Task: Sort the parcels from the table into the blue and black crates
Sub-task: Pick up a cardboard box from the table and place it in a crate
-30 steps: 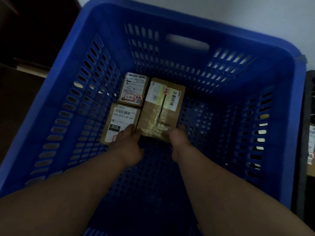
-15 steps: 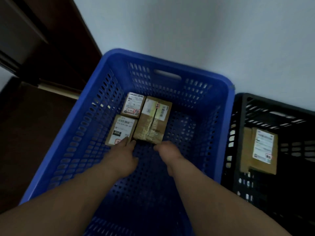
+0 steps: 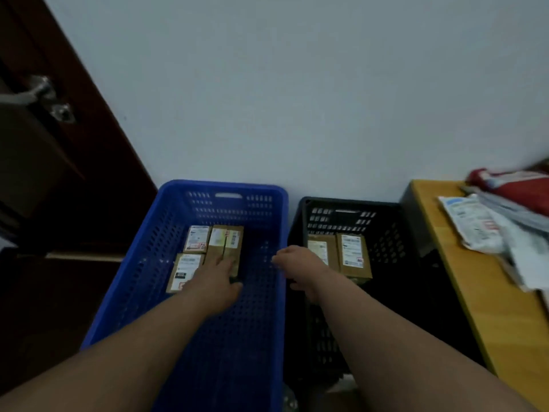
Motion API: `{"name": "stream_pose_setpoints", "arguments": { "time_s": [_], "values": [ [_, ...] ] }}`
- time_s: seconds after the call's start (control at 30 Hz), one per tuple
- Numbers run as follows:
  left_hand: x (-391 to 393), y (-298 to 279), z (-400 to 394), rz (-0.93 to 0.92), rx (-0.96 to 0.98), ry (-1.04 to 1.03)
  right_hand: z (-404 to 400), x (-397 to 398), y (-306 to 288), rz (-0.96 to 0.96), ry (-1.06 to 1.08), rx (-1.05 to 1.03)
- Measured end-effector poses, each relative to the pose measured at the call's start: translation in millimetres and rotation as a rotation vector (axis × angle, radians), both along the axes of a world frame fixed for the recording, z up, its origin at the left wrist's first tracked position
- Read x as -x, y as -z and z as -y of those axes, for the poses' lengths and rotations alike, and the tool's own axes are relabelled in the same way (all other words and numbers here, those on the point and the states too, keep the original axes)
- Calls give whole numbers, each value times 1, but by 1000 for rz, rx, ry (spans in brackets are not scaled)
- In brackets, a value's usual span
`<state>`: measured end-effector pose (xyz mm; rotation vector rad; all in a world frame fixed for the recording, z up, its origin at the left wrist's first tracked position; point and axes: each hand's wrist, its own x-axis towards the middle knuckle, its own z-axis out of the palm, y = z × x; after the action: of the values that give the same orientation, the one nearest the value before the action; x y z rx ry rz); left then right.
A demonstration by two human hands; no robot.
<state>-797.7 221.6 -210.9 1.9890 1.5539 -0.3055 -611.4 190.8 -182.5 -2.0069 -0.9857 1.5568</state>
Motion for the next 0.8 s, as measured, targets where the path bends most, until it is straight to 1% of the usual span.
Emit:
{"name": "stream_pose_setpoints", "arguments": {
  "time_s": [0.1,0.3,0.37,0.53,0.67,0.73,0.8],
  "values": [
    [-23,-34,32,32,-42,86,55,-25,-31,-9,50,-32],
    [-102,-88,85,156,-83,173,151,-95,-75,131,32,-78],
    [-136,-101,105,177,-119,200,177,-127,-84,146,86,-73],
    [-244,-120,149,223,-140,268,244,-222,-99,201,170,-91],
    [-350,-129,191,273,-122,302,307,-324,-114,210,271,-51],
    [-400,-134,215,333,-105,287,338,-373,-123,259,355,-33],
    [-442,-139,236,376,-98,276,363,-417,-128,265,462,-44]
  ]
}}
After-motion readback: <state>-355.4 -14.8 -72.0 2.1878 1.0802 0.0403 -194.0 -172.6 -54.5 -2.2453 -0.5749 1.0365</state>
